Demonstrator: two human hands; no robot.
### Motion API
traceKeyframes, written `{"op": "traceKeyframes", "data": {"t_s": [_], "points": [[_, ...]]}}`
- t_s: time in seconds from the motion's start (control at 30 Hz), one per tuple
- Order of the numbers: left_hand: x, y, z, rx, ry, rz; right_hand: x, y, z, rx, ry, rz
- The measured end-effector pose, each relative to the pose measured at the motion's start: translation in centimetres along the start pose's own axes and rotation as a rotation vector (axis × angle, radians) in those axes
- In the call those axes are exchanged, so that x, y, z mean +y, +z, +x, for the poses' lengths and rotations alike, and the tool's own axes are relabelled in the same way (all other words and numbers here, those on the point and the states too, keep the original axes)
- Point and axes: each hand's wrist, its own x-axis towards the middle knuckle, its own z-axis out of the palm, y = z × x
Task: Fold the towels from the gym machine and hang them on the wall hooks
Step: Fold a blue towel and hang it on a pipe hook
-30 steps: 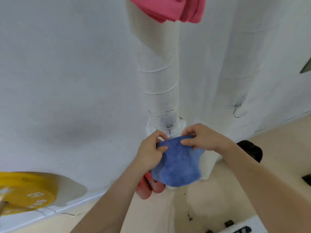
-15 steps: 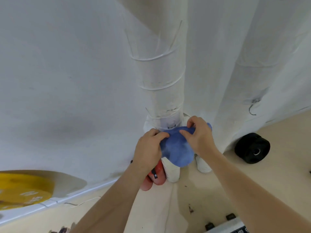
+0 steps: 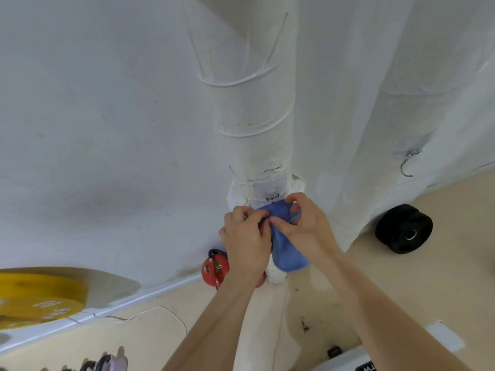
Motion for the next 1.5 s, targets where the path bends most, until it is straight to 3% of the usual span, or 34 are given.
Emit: {"op": "traceKeyframes", "data": {"t_s": [0.17,0.33,0.4,0.5,0.67,0.83,0.93,1.0,1.07,1.13,1.23,1.37,1.5], "points": [[1.1,0.2,-1.2,-0.081,-0.197,-0.491,-0.3,-0.4,0.0,-0.168,0.293,0.398],[1.6,0.7,-0.9,-0.12,-0.374,-0.699,0.1,0.2,0.0,-0.048,0.264,0.4],[1.9,0.7,-0.8,-0.127,-0.344,-0.668,-0.4,0.6,-0.3,-0.016,0.182,0.222],[1.6,0.7,-0.7,-0.105,-0.146,-0.408,-0.8,1.7,-0.9,0.12,-0.084,-0.169],[0.4,1.2,-1.7,-0.05,0.054,-0.277,-0.6,1.7,-1.0,0.107,-0.199,-0.239],[1.8,1.0,-1.6,-0.133,-0.233,-0.692,-1.1,1.1,-0.4,0.062,-0.01,-0.072],[2.0,-0.7,-0.8,-0.25,-0.257,-0.671,-1.8,1.2,-0.1,-0.057,-0.077,-0.424],[1.8,-1.8,-0.7,-0.371,-0.244,-0.605,-2.0,0.9,-0.3,-0.111,-0.129,-0.536],[1.8,-2.5,-1.1,-0.451,-0.239,-0.5,-1.9,0.0,-0.7,-0.123,-0.171,-0.529],[1.5,-3.2,-1.7,-0.402,-0.24,-0.418,-1.7,-1.2,-1.4,-0.151,-0.16,-0.475],[1.0,-5.1,-3.0,-0.261,-0.261,-0.412,-2.4,-3.2,-3.0,-0.179,-0.073,-0.375],[1.1,-8.4,-5.7,-0.241,-0.179,-0.455,-4.9,-5.9,-6.8,-0.265,-0.064,-0.385],[1.4,-11.7,-9.8,-0.238,-0.12,-0.485,-5.0,-7.9,-11.9,-0.214,-0.1,-0.322]]}}
